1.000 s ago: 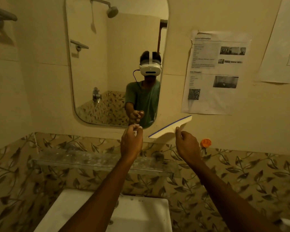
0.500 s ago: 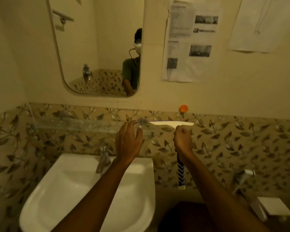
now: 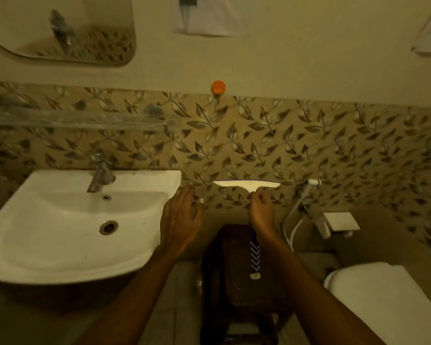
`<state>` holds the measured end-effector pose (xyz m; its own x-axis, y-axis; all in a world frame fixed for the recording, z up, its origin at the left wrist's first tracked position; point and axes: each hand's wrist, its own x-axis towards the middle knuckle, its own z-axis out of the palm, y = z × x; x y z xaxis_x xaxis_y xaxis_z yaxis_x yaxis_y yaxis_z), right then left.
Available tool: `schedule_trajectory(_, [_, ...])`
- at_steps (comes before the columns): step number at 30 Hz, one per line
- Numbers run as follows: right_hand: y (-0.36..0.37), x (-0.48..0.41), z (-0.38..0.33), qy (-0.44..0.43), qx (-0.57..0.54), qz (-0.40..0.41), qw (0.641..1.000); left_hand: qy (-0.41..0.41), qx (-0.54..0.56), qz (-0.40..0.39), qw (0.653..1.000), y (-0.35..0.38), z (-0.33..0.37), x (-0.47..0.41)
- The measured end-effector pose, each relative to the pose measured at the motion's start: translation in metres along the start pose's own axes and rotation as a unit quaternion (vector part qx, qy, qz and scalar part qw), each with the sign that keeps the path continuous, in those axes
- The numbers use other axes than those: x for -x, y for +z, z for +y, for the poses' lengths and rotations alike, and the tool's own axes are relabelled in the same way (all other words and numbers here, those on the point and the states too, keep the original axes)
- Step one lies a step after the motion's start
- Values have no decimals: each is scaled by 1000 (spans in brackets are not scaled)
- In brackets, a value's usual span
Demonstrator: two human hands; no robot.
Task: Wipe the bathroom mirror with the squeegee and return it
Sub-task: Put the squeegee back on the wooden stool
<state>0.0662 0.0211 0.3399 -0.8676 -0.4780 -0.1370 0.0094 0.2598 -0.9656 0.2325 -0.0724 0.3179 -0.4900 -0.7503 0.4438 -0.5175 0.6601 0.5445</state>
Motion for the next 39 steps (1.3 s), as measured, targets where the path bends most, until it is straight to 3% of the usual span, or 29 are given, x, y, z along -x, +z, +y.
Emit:
schedule_trajectory(12, [-78, -96, 163, 103, 112, -48, 987, -59, -18, -117, 991, 193, 69, 48])
schedule_trajectory(20, [-67, -172, 250, 168, 157, -75, 970, -86, -43, -182, 979, 298, 35, 54])
schedule_trajectory(24, [-38, -202, 304, 184, 184, -80, 962, -117, -20, -178, 977, 345, 3, 62])
schedule_trajectory(34, [-13, -227, 376, 185, 221, -114, 951, -127, -37, -226, 965, 413, -45, 82])
schedule_trajectory(37, [-8, -229, 370, 183, 229, -67, 954, -127, -40, -233, 963, 412, -43, 81])
schedule_trajectory(39, [-12, -228, 364, 136, 227, -35, 964, -130, -40, -233, 963, 407, -38, 81])
